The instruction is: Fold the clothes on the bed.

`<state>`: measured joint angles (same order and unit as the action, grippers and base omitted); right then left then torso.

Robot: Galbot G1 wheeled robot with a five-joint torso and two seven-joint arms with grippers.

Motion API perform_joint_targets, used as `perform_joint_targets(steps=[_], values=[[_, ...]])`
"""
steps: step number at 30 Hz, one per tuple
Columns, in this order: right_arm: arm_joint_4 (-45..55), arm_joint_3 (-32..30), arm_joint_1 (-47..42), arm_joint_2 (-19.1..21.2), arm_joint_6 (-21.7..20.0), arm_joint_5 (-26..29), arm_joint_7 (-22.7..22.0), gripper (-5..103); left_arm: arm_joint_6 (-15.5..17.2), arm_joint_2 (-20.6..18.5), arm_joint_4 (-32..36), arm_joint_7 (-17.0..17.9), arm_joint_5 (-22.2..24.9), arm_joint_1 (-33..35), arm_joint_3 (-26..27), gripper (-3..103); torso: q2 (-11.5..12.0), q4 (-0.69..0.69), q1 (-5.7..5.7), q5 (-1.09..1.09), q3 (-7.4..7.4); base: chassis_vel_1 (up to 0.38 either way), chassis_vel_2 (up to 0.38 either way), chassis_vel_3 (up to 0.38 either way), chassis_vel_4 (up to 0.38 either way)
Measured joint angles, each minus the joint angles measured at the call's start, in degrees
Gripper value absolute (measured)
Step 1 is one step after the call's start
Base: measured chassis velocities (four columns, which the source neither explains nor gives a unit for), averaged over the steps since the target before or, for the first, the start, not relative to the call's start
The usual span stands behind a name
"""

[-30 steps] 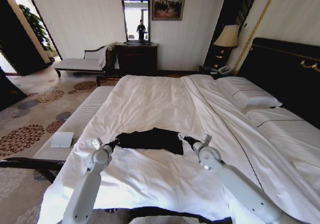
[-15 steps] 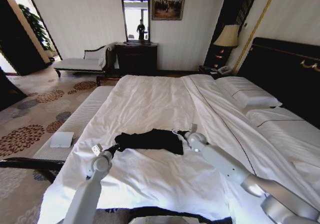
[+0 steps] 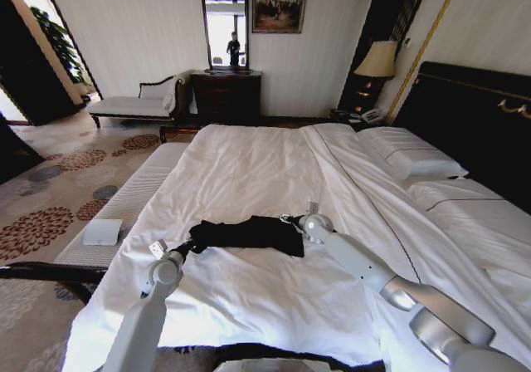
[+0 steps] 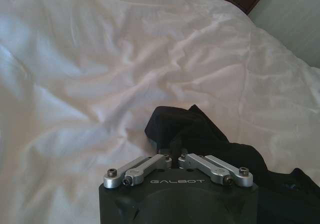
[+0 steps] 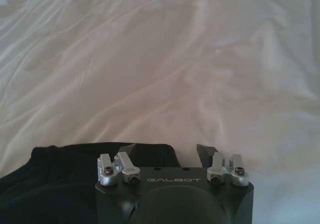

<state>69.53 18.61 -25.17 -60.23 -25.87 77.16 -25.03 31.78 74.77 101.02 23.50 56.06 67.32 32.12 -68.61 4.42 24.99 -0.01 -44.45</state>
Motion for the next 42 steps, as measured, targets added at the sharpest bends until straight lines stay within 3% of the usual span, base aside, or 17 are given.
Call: perform_joint_targets(steps=[4,6,9,10,18,24,28,29,32,38,40,42], values=[[-0.19,0.60,-0.02,0.00,-2.51,-0.56,0.02,48,0.06,0.04,0.01,0.10,-0.01,0.00,0.04,0,0.00,0.01,0.00,0.00,0.00,0.000,0.000,0.000,0.000],[-0.09,0.50,-0.16,0.02,-3.06,-0.51,0.33,48,0.09,0.02,0.01,0.10,-0.01,0.00,0.07,0,0.00,0.00,0.00,0.00,0.00,0.000,0.000,0.000,0.000],[0.85,0.07,-0.80,0.56,-3.41,-0.54,2.47,32,0.13,-0.14,-0.08,0.14,-0.01,-0.01,0.22,0,0.00,0.00,0.00,0.00,0.00,0.000,0.000,0.000,0.000],[0.85,0.07,-0.80,0.56,-3.41,-0.54,2.47,32,0.13,-0.14,-0.08,0.14,-0.01,-0.01,0.22,0,0.00,0.00,0.00,0.00,0.00,0.000,0.000,0.000,0.000],[2.80,-1.40,-2.78,2.41,2.74,-3.36,10.98,2,0.11,-0.61,-0.72,0.15,-0.29,-0.38,0.29,0,0.00,0.00,0.00,0.00,0.00,0.000,0.000,0.000,0.000],[5.38,-3.99,-4.71,3.86,6.48,-4.69,14.07,0,-0.70,-1.40,-0.08,-0.04,-0.09,-0.99,0.47,0,0.00,0.00,0.00,0.00,0.00,0.000,0.000,0.000,0.000],[10.73,-8.10,-8.21,6.32,14.65,-6.84,19.23,0,-2.41,-4.01,2.63,-0.22,1.81,-2.06,1.15,0,0.00,-0.01,0.00,0.00,0.00,0.000,0.000,0.000,0.000],[10.73,-8.10,-8.21,6.32,14.65,-6.84,19.23,0,-2.41,-4.01,2.63,-0.22,1.81,-2.06,1.15,0,0.00,-0.01,0.00,0.00,0.00,0.000,0.000,0.000,0.000],[16.18,-12.83,-11.77,8.29,21.67,-9.43,23.85,0,-2.38,-6.96,7.69,0.68,5.18,-4.20,1.25,0,0.00,0.00,0.00,0.00,0.00,0.000,0.000,0.000,0.000],[25.54,-19.88,-14.71,10.72,28.59,-9.92,25.86,0,-2.39,-11.69,13.27,1.94,11.25,-11.10,1.18,0,0.00,0.01,0.00,0.02,0.00,0.000,0.000,0.000,0.000],[26.71,-20.66,-14.76,11.09,29.08,-9.61,25.88,0,-2.41,-12.28,13.63,2.14,12.20,-12.08,1.25,0,0.00,0.00,0.00,0.01,0.00,0.000,0.000,0.000,0.000],[31.63,-23.37,-14.35,12.71,30.57,-6.97,25.84,0,-2.59,-14.90,14.64,3.33,16.58,-16.56,1.52,0,0.00,0.00,0.00,-0.01,0.00,0.000,0.000,0.000,0.000]])
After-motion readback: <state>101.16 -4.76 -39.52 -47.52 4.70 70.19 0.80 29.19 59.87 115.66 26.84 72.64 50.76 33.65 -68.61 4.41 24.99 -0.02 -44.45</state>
